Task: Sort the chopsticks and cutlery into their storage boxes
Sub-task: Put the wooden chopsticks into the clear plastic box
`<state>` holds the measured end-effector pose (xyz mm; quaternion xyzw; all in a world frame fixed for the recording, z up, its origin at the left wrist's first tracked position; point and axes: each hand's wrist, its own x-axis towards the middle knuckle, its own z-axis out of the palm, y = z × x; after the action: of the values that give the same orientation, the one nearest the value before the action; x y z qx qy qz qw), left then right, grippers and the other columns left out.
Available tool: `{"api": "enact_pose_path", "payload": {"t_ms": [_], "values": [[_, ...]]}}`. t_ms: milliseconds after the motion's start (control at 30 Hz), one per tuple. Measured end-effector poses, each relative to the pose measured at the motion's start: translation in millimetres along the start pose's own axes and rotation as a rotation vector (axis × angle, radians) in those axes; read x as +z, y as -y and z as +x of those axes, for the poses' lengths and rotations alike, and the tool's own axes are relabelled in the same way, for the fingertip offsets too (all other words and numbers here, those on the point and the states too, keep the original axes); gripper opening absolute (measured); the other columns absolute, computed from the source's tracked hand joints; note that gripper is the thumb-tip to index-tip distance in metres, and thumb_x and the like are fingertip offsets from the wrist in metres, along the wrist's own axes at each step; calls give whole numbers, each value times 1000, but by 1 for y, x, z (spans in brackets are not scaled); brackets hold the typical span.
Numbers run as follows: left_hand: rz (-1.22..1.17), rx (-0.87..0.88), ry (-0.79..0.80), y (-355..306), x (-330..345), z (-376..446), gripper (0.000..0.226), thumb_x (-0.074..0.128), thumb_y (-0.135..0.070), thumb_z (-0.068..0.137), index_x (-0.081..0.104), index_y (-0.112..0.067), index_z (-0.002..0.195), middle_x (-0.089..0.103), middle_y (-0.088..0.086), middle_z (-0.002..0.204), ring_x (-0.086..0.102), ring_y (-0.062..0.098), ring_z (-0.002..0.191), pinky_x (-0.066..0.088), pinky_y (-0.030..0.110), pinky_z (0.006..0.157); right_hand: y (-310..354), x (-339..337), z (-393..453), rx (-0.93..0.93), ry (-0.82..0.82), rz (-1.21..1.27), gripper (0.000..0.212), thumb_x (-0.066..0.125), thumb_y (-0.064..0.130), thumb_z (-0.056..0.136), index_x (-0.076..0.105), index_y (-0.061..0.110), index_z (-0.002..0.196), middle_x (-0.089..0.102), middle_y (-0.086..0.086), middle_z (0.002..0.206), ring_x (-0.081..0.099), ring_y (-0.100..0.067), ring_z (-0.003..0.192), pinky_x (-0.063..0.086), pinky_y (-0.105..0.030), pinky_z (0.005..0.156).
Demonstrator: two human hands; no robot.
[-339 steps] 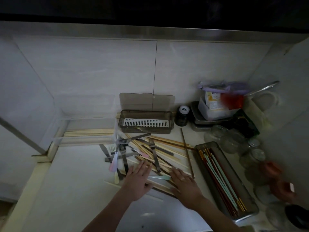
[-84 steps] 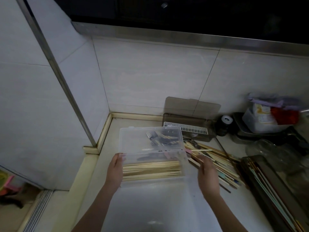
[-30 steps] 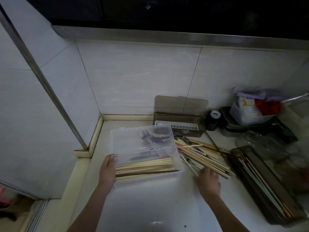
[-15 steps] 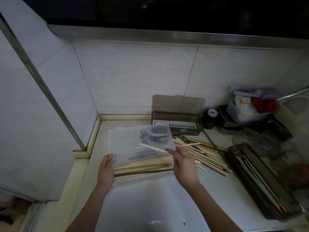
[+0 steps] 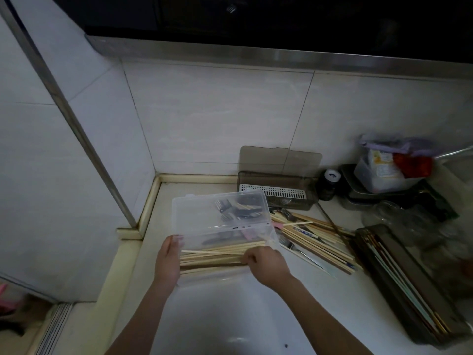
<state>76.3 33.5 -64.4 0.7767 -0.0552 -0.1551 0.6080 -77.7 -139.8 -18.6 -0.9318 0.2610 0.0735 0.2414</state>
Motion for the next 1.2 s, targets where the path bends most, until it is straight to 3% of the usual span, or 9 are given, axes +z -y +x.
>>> {"api": "enact_pose_path", "payload": {"t_ms": [133,333,467,600,800,900,1000,1100,1200], "values": [[-11,-29,-4,7,-1,4,27,39,-21,101,62,-8,106,63,8,106,58,22,101,38,28,82,0,1,2,74,79,-66,32,34,29,95,66,19,95,67,-4,101,60,-23,94,41,-29,73],[0,-4,8,4,-1,2,27,38,-19,101,62,-7,106,63,8,105,58,22,100,38,28,84,0,-6,26,143,353,-121,36,37,25,96,55,7,121,57,-10,128,52,-26,118,41,-34,98],[3,-15,22,2,-2,2,28,36,-22,102,62,-11,106,64,8,107,59,22,101,41,31,86,0,-8,42,136,493,-96,34,55,26,90,60,6,117,59,-13,120,55,-25,107,43,-31,90],[72,5,81,1,-2,3,26,36,-24,102,61,-14,101,65,5,102,59,20,97,38,28,82,2,2,37,103,459,-163,29,62,18,87,63,2,111,59,-13,100,52,-21,85,41,-28,76],[101,4,74,1,-1,5,24,42,-19,100,63,-9,102,65,4,99,58,19,94,37,26,76,-8,-9,36,-4,328,-58,15,63,12,87,66,10,101,60,-6,101,57,-22,93,46,-28,83],[79,0,74,1,-1,5,23,42,-18,100,63,-8,100,64,5,99,58,20,94,40,20,72,-3,0,34,39,313,-208,24,63,20,86,65,9,107,60,-5,95,59,-22,91,46,-28,78],[99,12,71,4,-2,5,25,39,-22,102,62,-12,101,64,6,99,59,22,93,40,28,77,4,4,33,40,232,-276,24,62,24,86,62,15,108,58,-5,98,59,-21,93,45,-29,77],[103,11,79,5,-3,5,25,38,-24,102,62,-15,102,65,6,100,59,22,94,40,30,82,2,5,36,-8,185,-137,9,64,20,83,62,22,91,60,-2,101,58,-22,100,44,-28,82],[101,10,80,2,-3,3,25,38,-24,102,61,-16,100,64,4,98,58,22,91,40,30,79,1,12,35,-31,243,-60,10,67,17,80,72,18,88,66,-2,100,61,-21,97,48,-28,87]]}}
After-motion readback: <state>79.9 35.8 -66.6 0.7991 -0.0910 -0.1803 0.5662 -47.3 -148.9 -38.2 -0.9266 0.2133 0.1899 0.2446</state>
